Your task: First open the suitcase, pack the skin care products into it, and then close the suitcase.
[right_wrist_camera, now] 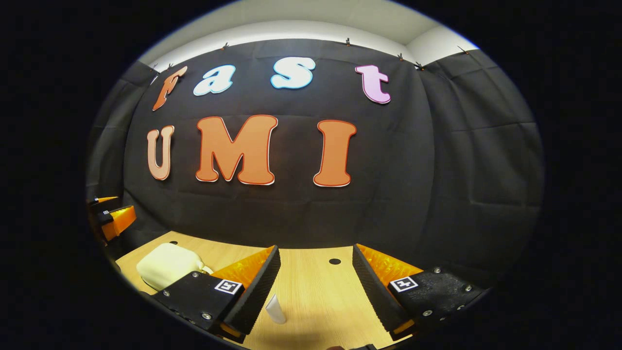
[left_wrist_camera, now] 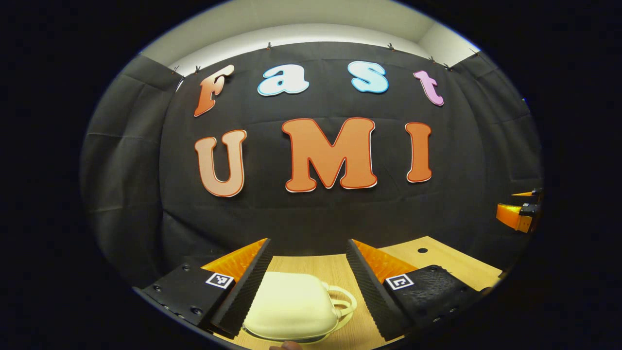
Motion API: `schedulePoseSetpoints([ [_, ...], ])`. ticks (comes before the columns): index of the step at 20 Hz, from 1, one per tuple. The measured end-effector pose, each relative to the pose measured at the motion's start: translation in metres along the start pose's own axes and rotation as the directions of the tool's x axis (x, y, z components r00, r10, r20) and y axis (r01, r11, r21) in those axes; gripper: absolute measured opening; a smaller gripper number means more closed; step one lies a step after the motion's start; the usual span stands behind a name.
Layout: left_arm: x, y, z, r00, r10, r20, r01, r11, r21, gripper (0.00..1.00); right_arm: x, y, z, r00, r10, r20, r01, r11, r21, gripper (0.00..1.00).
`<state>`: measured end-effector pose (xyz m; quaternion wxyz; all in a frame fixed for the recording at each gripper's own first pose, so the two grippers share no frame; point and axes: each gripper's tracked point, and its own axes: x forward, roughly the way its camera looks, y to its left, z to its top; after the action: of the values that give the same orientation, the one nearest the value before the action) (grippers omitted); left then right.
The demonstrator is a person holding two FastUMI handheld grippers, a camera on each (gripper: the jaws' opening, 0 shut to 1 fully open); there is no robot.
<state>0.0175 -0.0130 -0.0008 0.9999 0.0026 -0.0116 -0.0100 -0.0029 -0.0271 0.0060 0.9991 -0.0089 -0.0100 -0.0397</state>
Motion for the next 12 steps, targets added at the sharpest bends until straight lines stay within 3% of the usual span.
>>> schedulePoseSetpoints([
  [5,-0.003,0.003,-0.009,1.0,0.01,-0.026,-0.009,0.999,0.032,0.98,0.003,0.003,-0.012,0.999,0.003,-0.034,-0.002,1.0,0.008,0.95],
  [9,-0.006,0.007,-0.01,1.0,0.019,-0.012,-0.017,0.989,0.149,0.96,-0.003,0.005,-0.019,0.999,0.003,-0.045,-0.002,1.0,0.008,0.95],
  [12,-0.008,-0.003,-0.025,1.0,0.013,-0.023,-0.006,0.958,0.287,1.0,-0.005,0.0,-0.026,0.998,-0.004,-0.064,0.004,1.0,-0.002,0.95],
])
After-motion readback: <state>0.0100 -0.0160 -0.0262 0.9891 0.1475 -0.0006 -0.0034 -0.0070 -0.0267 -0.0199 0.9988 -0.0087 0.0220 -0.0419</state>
